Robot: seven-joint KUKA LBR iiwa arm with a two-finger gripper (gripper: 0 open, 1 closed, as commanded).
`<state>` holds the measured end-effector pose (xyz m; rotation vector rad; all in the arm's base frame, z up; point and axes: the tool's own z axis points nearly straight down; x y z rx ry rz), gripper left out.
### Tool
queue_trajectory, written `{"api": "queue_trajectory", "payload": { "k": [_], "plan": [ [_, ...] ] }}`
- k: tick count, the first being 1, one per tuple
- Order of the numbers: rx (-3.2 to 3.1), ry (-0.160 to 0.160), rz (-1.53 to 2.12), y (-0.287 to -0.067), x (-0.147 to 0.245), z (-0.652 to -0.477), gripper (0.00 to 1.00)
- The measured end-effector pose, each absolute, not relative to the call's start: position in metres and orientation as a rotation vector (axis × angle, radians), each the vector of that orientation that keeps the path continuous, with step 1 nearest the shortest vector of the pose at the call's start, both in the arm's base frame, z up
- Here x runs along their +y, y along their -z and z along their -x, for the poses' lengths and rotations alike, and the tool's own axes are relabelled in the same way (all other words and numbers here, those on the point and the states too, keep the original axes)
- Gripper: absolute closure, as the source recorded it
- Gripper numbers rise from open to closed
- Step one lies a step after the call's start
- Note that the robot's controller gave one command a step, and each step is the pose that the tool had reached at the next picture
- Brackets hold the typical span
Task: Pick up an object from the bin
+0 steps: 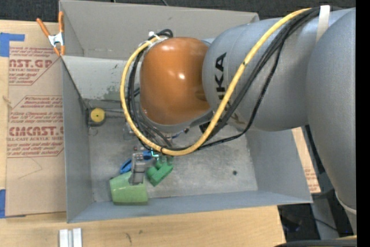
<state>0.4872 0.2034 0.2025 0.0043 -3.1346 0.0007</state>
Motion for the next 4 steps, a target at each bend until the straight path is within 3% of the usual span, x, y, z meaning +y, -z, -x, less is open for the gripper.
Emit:
{"api": "queue_trajectory", "payload": {
  "k": [1, 2, 3, 4],
  "plan": [
    [-3.086, -0.004, 0.568, -0.132, 0.212, -0.512, 0.0],
    [-3.135, 0.003, -0.251, -0.177, 0.237, -0.508, 0.0],
    [-3.1, 0.018, -0.659, -0.096, 0.182, -0.536, 0.0],
    [-3.106, 0.005, -0.654, -0.098, 0.177, -0.54, 1.0]
  ]
}}
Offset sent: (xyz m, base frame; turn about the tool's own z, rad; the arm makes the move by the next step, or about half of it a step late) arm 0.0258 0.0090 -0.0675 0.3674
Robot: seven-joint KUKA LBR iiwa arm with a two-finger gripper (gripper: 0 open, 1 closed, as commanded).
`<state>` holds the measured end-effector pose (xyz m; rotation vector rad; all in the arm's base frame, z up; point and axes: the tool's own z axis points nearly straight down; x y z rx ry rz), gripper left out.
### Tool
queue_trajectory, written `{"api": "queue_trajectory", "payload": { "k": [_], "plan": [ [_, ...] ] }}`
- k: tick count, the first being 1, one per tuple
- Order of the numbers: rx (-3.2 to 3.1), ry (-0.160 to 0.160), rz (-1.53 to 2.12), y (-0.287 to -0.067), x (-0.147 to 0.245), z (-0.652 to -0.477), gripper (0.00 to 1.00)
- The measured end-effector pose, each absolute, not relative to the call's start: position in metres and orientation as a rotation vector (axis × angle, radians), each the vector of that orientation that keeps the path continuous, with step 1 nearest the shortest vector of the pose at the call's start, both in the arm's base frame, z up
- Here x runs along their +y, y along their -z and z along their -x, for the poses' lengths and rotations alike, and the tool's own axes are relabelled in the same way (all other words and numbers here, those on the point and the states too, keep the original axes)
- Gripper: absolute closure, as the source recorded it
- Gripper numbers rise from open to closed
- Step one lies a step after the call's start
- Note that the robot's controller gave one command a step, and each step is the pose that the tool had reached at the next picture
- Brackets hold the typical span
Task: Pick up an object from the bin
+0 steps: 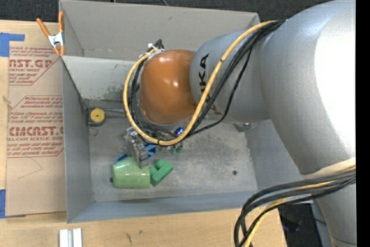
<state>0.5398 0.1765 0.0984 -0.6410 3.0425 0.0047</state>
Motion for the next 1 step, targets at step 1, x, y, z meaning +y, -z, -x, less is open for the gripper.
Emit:
{"api": "queue_trajectory", "payload": {
  "k": [1],
  "plan": [
    [3.05, -0.015, 0.642, -0.0931, 0.1796, -0.5353, 0.0]
  ]
}}
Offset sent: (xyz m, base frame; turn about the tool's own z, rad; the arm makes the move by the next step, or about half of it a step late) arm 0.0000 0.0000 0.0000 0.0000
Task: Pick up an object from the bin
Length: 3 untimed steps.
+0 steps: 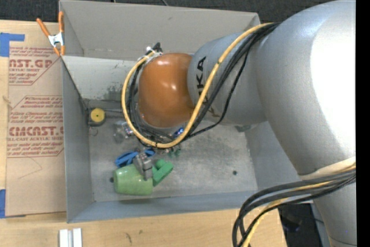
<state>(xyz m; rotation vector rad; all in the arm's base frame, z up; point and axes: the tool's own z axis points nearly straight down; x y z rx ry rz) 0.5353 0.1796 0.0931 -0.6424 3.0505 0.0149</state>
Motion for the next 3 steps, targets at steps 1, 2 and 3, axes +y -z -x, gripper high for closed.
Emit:
{"api": "queue_trajectory", "payload": {
  "k": [1, 2, 3],
  "plan": [
    [3.042, -0.005, 0.641, -0.098, 0.177, -0.54, 1.0],
    [3.019, 0.0, 0.843, -0.108, 0.158, -0.588, 1.0],
    [3.023, -0.003, 0.844, -0.107, 0.159, -0.586, 0.0]
  ]
}}
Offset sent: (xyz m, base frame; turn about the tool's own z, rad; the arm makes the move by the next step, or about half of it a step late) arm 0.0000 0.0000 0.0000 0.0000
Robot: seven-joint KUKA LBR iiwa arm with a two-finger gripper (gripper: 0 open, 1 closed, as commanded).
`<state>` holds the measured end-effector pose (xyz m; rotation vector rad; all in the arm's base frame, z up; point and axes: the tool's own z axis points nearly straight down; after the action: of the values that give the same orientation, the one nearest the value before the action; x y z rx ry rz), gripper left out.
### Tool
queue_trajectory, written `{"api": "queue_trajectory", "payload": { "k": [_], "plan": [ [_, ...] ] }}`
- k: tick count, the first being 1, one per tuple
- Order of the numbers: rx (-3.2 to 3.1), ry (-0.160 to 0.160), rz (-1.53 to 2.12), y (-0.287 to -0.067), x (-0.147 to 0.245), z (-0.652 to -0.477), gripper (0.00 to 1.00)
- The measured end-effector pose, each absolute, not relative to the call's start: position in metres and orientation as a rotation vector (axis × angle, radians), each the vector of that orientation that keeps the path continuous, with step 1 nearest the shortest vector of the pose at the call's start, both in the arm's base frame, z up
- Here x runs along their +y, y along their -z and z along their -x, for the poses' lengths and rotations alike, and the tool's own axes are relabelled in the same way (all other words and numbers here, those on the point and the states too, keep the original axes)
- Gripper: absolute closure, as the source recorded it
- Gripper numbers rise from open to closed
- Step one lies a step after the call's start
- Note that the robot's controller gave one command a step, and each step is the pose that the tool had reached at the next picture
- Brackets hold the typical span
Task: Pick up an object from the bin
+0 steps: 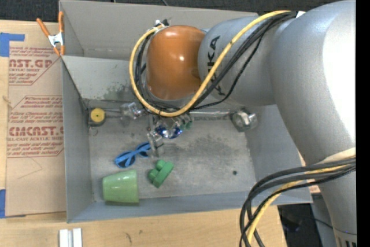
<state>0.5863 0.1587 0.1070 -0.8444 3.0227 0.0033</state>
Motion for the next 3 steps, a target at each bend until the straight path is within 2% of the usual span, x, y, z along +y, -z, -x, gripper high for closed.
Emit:
{"api": "queue_trajectory", "payload": {
  "k": [1, 2, 3],
  "plan": [
    [2.945, -0.002, 1.086, -0.071, 0.168, -0.535, 0.0],
    [2.945, -0.004, 1.082, -0.071, 0.168, -0.535, 1.0],
    [2.557, 0.003, 1.82, -0.071, 0.056, -0.565, 1.0]
  ]
}}
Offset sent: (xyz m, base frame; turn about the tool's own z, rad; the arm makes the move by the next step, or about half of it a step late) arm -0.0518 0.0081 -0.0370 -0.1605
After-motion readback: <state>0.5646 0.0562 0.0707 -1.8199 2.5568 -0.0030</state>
